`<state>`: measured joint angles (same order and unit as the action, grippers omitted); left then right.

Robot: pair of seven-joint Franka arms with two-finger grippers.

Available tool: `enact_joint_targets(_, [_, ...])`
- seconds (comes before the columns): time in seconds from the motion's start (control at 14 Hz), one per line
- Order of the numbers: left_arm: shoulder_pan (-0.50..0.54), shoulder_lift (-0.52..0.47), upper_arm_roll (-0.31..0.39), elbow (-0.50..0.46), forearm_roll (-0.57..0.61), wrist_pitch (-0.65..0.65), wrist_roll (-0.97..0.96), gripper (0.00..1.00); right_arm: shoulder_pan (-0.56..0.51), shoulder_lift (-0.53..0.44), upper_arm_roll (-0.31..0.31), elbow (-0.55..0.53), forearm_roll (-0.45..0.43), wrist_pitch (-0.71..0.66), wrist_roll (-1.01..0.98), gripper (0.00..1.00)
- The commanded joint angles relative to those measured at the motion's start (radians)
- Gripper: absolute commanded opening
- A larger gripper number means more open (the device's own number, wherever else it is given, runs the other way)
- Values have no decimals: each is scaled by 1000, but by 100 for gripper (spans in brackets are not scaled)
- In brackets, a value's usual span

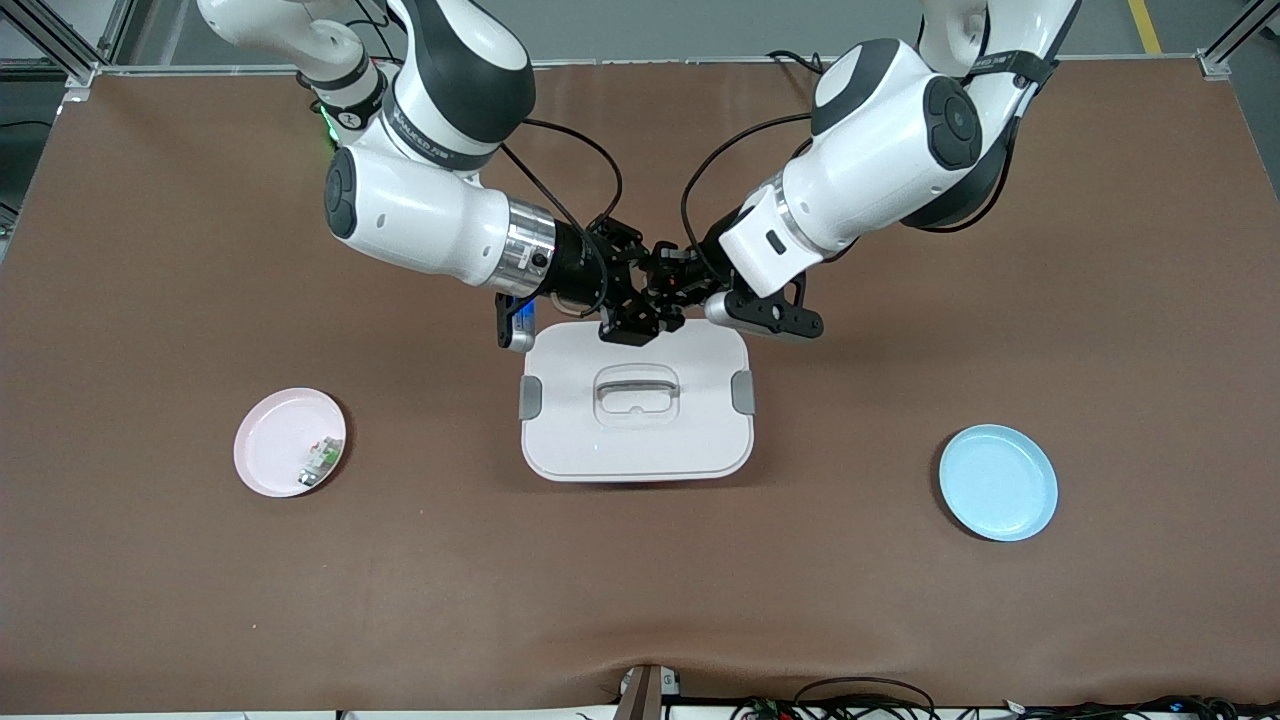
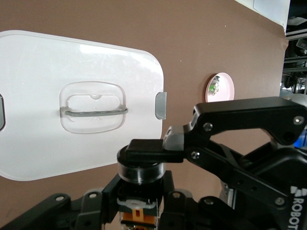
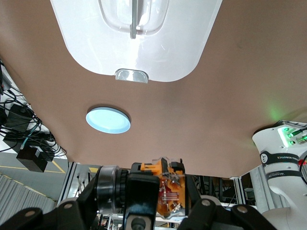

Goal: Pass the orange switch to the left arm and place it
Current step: 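Open the right gripper and pull the switch away with the left gripper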

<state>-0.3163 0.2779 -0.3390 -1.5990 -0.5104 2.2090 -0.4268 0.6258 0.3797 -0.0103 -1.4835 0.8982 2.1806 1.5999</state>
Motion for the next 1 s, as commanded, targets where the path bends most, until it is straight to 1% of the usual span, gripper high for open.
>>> enact_joint_targets(0.0, [2, -19, 3, -13, -8, -3, -9, 0, 8, 5, -5, 20, -9, -7, 29, 85])
enact_joint_targets(0.07, [3, -20, 3, -13, -8, -3, -7, 0, 8, 5, -5, 20, -2, -4, 29, 99])
enact_joint_targets(0.43, [16, -20, 5, -13, 1, -11, -6, 0, -8, -2, -5, 14, 1, -10, 25, 100])
enact_joint_targets(0.64, [46, -20, 9, -13, 9, -48, 6, 0, -37, -21, -7, 3, -1, -86, -4, 100])
enact_joint_targets(0.79, [55, -19, 11, -13, 71, -64, 14, 0, -61, -73, -7, -47, -2, -125, -101, 100])
enact_joint_targets(0.93, [88, -13, 11, -13, 121, -87, 22, 0, -84, -139, -10, -118, -12, -171, -229, 100])
